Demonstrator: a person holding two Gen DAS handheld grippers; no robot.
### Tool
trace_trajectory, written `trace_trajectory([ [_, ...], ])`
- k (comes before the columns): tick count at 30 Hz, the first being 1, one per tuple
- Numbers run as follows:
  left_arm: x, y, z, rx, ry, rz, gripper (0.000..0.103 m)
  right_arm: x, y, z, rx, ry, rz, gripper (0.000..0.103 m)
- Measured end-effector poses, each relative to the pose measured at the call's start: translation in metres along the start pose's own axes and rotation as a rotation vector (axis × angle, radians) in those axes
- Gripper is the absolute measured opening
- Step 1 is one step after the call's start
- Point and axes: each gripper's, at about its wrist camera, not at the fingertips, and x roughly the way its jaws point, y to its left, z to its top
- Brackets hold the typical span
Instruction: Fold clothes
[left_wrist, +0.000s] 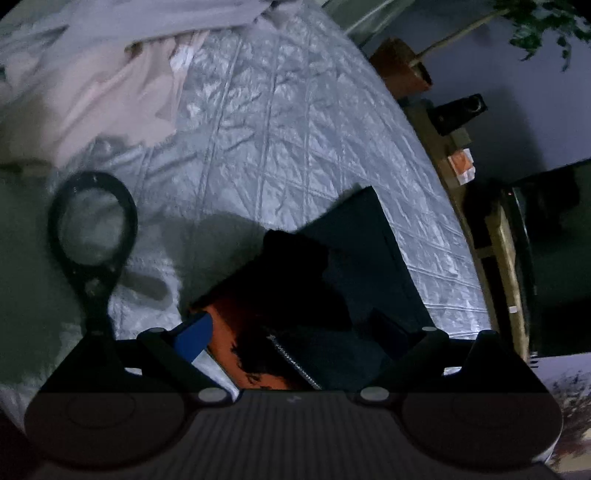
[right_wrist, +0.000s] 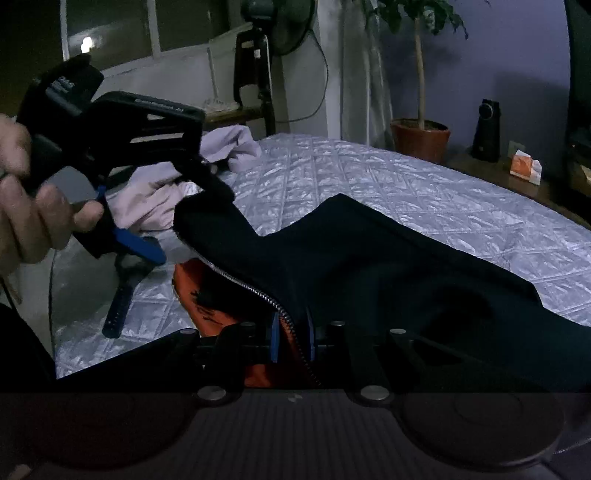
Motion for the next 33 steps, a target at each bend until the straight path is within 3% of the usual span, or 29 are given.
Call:
trace_trajectory([
  [7,0.003,0.000,0.001,-0.088,0.091,-0.013,0.096,-0.001,-0.015,0.006,0.077,-0.044,-0.001,0.020],
  [10,0.009,-0.005,0.005,-0.130,0.132,-0.032,0.093,0.000,-0.013,0.006,0.063,-0.036,0.001,0.020],
  [13,0.020,-0.011,0.009,-0.152,0.173,-0.040,0.082,-0.001,-0.014,0.007,0.061,-0.036,0.006,0.021],
  [16,0.030,-0.011,0.008,-0.183,0.229,-0.071,0.057,-0.001,-0.016,0.008,0.062,-0.040,0.009,0.021],
  [18,0.038,-0.011,0.006,-0.190,0.273,-0.089,0.022,-0.001,-0.016,0.008,0.060,-0.039,0.012,0.021],
  [21,0.040,-0.012,0.004,-0.179,0.290,-0.119,0.005,0.000,-0.016,0.009,0.053,-0.037,0.020,0.021],
  [29,0.028,-0.030,0.010,-0.087,0.201,-0.108,0.002,-0.001,-0.018,0.009,0.063,-0.033,0.055,0.027],
  [31,0.027,-0.037,0.013,-0.055,0.187,-0.105,0.002,-0.004,-0.023,0.009,0.087,-0.044,0.054,0.032],
  [33,0.026,-0.055,0.019,0.011,0.161,-0.097,0.002,-0.010,-0.030,0.010,0.131,-0.063,0.048,0.048],
])
